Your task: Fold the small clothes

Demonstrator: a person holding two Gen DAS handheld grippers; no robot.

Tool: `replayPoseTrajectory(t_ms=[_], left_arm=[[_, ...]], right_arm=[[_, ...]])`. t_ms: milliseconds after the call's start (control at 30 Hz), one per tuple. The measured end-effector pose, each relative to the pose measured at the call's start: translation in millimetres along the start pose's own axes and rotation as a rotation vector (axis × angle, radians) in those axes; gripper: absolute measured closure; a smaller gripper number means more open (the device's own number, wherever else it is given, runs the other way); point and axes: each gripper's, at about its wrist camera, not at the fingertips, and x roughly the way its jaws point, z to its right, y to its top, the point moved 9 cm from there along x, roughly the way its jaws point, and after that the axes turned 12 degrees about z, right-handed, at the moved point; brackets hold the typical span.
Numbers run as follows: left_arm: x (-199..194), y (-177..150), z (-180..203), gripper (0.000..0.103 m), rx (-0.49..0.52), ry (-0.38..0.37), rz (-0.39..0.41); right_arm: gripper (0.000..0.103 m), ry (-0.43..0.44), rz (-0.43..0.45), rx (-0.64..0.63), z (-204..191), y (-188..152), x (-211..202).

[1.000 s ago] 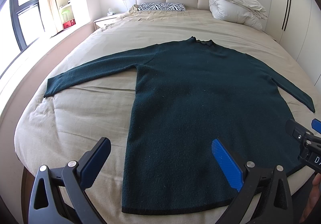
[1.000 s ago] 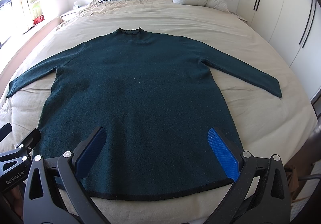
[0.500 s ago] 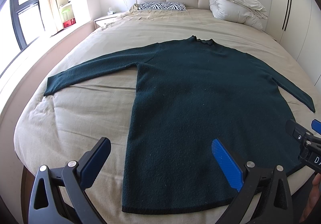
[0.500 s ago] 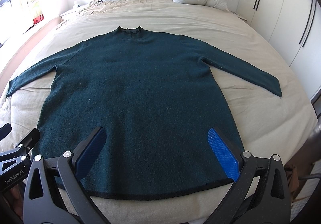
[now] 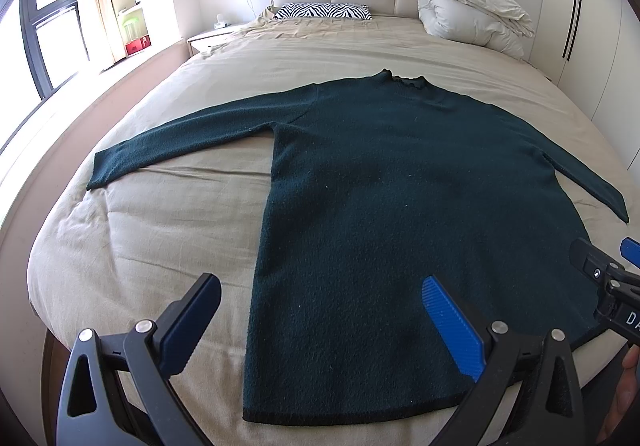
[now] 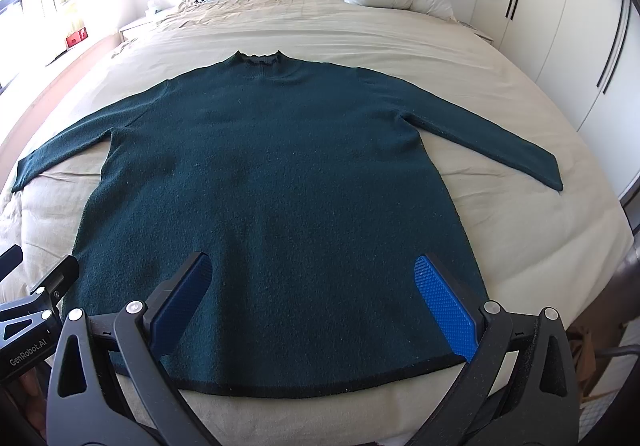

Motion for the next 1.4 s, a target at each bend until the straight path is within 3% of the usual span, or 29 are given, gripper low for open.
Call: replayPoseTrajectory(t_ms=[600,867,967,1133,1233,1400], left_arm=[[1.1,-3.4,0.9,0.0,-0.002,-0.009,-0.01],[14.3,1.0,5.8,0.0,0.003,-0.01,-0.031],[26.3,6.1,11.5,0.0,-0.032,-0.043,-0.032],[55.6,15.8,28.6,0.0,-0.054,-0.099,-0.076],[75.9,22.3,40.8,0.0,-0.165,-0.2,-0.136],[103.1,43.2,56.8,0.0,-0.224,-0.236,-0.138]], right_arm=[[0.0,0.0,-0.004,0.0,-1.2,-2.8,2.1],[0.0,0.005,-0.015,0.014,5.3,-4.9,12.0],[0.0,0.018,-0.011,0.057,18.8,0.8,20.5],[0.0,0.038,0.005,0.217,79.9,15.3,42.2],[0.0,-0.003,0.022,0.341,146.0,21.7,62.3],[0.0,-0.048,0.084,0.632,276.3,16.9,100.8]])
